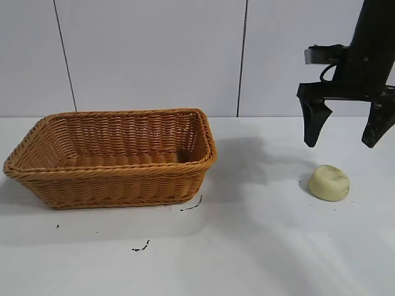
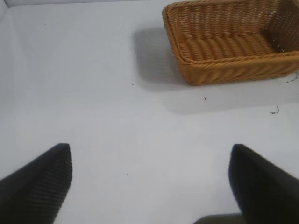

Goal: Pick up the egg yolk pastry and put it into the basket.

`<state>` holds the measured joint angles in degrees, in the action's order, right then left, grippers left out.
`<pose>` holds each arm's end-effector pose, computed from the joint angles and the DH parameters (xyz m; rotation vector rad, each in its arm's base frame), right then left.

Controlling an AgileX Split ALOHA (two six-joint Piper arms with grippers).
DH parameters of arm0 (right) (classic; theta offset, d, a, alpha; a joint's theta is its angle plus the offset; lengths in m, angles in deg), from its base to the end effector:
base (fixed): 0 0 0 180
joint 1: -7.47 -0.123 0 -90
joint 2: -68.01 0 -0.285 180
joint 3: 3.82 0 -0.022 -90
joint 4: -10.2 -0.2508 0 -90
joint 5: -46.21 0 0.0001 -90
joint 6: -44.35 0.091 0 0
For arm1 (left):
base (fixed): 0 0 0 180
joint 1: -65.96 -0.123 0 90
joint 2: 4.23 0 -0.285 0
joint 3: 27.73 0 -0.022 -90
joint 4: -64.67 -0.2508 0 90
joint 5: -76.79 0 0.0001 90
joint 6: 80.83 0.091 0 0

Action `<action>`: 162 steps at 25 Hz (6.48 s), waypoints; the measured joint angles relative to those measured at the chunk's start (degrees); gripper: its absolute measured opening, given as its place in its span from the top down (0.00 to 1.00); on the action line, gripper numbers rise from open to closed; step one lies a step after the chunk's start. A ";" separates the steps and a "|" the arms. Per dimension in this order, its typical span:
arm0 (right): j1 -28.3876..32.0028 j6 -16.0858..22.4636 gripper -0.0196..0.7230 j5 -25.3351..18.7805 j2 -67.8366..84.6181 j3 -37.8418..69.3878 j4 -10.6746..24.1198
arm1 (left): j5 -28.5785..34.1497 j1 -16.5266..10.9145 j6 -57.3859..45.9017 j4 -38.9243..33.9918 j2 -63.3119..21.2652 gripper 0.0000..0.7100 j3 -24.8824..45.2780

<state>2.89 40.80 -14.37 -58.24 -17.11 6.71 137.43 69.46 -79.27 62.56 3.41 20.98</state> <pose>0.4165 0.0382 0.1850 -0.1740 3.0232 0.0844 -0.0047 0.0032 0.2768 0.0885 2.0395 0.0229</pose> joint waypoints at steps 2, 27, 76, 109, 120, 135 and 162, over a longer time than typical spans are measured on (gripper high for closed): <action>0.00 0.00 0.04 0.83 -0.89 0.00 0.31 | 0.00 0.00 0.00 0.00 0.00 0.02 0.00; 0.00 1.25 0.04 6.99 -9.97 0.00 0.36 | 0.00 0.00 0.00 0.00 0.00 0.02 0.00; -15.03 1.25 0.84 -2.62 0.42 -18.20 0.36 | 0.00 0.00 0.00 0.00 0.00 0.02 0.00; -35.15 6.24 0.39 31.73 -17.21 -18.22 1.63 | 0.00 0.00 0.00 0.00 0.00 0.02 0.00; -34.44 7.67 0.08 23.88 -6.78 -18.22 4.54 | 0.00 0.00 0.00 0.00 0.00 0.02 0.00; -10.42 7.96 0.08 6.80 -2.20 -18.39 4.71 | 0.00 0.00 0.00 0.00 0.00 0.02 0.00; 4.19 4.29 0.08 -8.50 18.58 2.54 5.09 | 0.00 0.00 0.00 0.00 0.00 0.02 0.00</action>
<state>7.08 45.08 -22.87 -39.66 -14.57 11.81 137.43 69.46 -79.27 62.56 3.41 20.98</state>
